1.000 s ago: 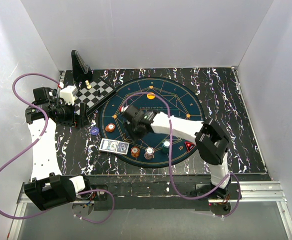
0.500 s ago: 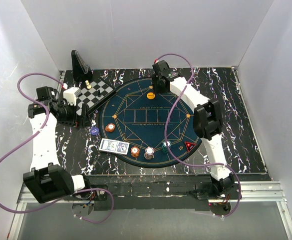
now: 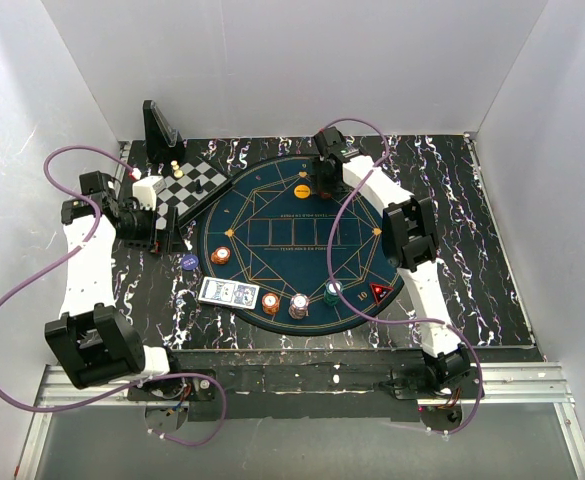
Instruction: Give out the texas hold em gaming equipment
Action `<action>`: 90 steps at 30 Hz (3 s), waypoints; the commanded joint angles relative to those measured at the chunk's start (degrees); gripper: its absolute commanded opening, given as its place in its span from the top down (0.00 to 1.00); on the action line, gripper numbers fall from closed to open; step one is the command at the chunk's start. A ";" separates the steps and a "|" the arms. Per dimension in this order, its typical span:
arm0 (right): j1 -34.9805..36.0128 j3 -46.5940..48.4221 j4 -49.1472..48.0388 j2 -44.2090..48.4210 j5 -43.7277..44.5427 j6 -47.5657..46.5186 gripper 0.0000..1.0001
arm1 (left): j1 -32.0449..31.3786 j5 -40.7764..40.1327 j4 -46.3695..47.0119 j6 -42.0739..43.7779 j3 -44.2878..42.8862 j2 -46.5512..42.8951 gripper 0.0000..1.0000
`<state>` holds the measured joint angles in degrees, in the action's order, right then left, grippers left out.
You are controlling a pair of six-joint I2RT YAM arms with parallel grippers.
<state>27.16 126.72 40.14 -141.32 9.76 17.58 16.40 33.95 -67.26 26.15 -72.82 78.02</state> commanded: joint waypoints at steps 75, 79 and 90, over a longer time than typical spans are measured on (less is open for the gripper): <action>39.99 -39.44 -4.19 23.63 -3.52 -0.36 0.39 | 0.30 -1.79 -4.28 1.18 -2.50 -12.36 0.02; 40.43 -39.00 -3.84 23.45 -2.12 0.26 0.49 | 0.30 -2.22 -4.54 1.44 -2.59 -12.80 0.02; 40.34 -38.83 -4.02 26.09 4.56 0.08 0.88 | 0.30 -2.49 -4.63 1.62 -2.86 -13.07 0.02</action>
<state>67.33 86.11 35.46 -116.68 10.02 17.80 16.40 31.75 -71.61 27.05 -73.67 66.52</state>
